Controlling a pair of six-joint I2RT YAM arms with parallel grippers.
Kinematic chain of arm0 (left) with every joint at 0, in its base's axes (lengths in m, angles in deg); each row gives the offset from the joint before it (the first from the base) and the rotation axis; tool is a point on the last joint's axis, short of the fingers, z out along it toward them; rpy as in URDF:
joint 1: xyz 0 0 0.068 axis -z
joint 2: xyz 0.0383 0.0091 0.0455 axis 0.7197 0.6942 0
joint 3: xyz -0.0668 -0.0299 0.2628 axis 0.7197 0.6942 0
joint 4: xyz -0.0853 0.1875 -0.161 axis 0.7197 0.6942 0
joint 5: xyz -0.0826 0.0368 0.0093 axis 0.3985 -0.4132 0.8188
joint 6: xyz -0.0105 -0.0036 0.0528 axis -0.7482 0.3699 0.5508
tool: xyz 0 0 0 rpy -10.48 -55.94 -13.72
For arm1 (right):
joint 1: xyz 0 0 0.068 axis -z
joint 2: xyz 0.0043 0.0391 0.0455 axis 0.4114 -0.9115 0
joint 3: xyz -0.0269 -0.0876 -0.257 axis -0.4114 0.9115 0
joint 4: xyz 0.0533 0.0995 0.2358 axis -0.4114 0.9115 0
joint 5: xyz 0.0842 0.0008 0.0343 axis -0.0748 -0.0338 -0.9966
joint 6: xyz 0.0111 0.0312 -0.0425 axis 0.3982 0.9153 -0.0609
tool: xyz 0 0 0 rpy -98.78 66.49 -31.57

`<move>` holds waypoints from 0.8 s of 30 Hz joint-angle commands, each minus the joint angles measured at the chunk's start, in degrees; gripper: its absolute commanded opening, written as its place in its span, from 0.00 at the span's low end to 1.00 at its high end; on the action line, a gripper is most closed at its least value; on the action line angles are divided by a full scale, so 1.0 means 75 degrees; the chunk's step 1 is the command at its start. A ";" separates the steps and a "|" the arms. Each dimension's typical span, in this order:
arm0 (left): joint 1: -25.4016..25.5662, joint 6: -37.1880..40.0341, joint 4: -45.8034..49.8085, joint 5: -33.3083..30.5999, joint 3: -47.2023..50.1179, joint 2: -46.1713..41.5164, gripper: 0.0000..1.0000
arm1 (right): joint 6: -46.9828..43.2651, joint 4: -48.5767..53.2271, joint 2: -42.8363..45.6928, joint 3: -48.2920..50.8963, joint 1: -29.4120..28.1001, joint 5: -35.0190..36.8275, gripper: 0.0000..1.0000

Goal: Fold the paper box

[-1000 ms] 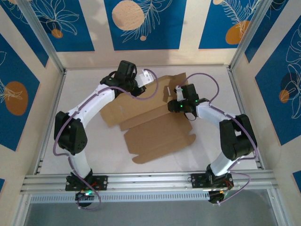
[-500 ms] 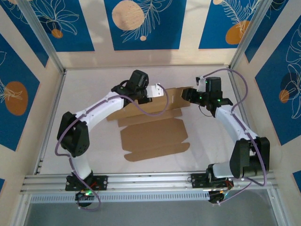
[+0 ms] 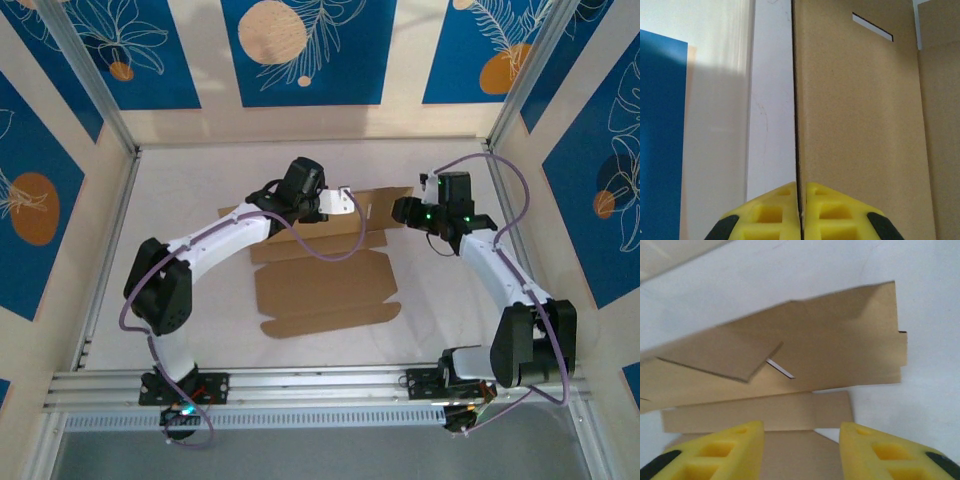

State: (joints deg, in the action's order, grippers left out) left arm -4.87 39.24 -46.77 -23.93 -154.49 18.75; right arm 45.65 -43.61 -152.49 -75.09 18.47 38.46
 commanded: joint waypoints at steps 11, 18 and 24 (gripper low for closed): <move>-0.0168 -0.0583 0.0178 0.0646 0.0007 -0.0049 0.00 | 0.0516 -0.0014 -0.0319 -0.0234 0.0406 -0.0633 0.45; 0.0013 -0.0512 -0.0310 0.0236 0.0529 -0.0254 0.00 | 0.2321 0.0803 -0.0420 -0.1517 0.1162 -0.2015 0.37; 0.0084 -0.0591 -0.0362 0.0146 0.0524 -0.0284 0.00 | 0.2745 0.1882 -0.1556 -0.2739 0.0886 -0.2016 0.20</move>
State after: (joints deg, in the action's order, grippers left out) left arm -5.00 35.70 -49.66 -22.27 -151.26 18.20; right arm 63.18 -36.42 -160.21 -93.25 26.53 25.81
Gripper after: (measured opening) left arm 0.060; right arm 0.205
